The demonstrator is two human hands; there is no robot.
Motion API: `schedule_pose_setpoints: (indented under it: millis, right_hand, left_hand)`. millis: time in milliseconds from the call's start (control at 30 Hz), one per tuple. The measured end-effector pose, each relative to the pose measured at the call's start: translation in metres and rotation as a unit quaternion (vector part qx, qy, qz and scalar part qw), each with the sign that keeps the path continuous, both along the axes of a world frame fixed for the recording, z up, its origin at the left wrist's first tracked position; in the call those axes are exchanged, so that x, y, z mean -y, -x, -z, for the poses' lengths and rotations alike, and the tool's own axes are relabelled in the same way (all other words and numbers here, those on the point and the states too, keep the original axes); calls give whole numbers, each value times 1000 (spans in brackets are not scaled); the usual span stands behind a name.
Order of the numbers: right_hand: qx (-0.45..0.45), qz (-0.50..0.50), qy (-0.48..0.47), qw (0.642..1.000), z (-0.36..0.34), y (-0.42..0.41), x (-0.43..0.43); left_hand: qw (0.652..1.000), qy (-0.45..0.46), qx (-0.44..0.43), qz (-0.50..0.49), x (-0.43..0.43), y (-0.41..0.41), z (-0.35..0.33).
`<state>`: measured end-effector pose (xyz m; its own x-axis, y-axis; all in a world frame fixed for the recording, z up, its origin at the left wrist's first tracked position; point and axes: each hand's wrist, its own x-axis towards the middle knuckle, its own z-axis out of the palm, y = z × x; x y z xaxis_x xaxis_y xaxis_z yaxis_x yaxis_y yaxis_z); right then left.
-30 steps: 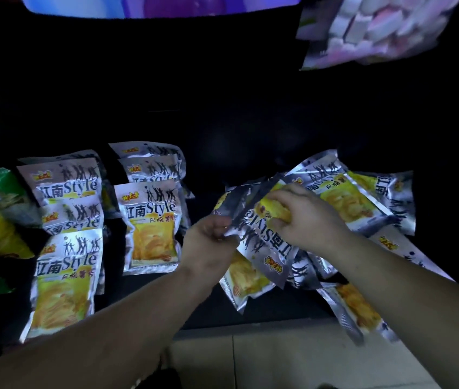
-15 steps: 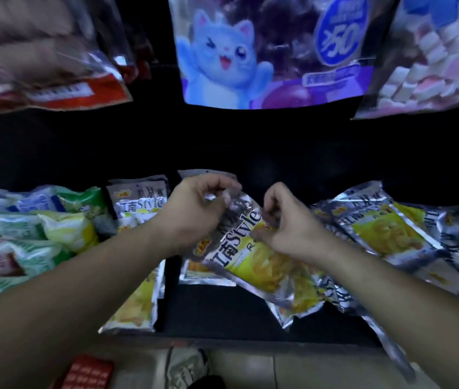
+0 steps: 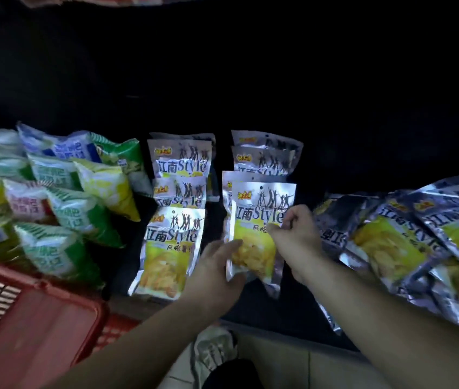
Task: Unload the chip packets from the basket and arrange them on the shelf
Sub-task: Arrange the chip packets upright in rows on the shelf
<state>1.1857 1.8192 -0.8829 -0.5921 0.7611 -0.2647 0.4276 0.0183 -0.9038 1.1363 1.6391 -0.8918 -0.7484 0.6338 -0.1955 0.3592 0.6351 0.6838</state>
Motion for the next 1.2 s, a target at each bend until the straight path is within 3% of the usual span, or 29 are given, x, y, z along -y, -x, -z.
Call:
schedule_pose_setpoints:
  millis: [100,233,533,867,1033,1200]
  right_hand:
    - [43,-61,-10,997,19,-2,7]
    - [98,-188,-129,969,22,-15,5]
    - [174,-273,-228,918,16,-21,0]
    - [193,-350,-171,900,5,-35,-9]
    - [174,-345,-192,902,-3,-27,-14]
    - [224,-363,-239,872,1,-21,-5]
  left_hand:
    - [998,34,40,37,3,-10,27]
    - [998,35,8,46,3,-19,48]
    - [997,67,-33,26,-10,-24,49]
    - [996,72,-50,33,6,-28,54]
    - [995,87,-52,26,6,-24,52]
    - [993,102,-46,29,5,-20,53]
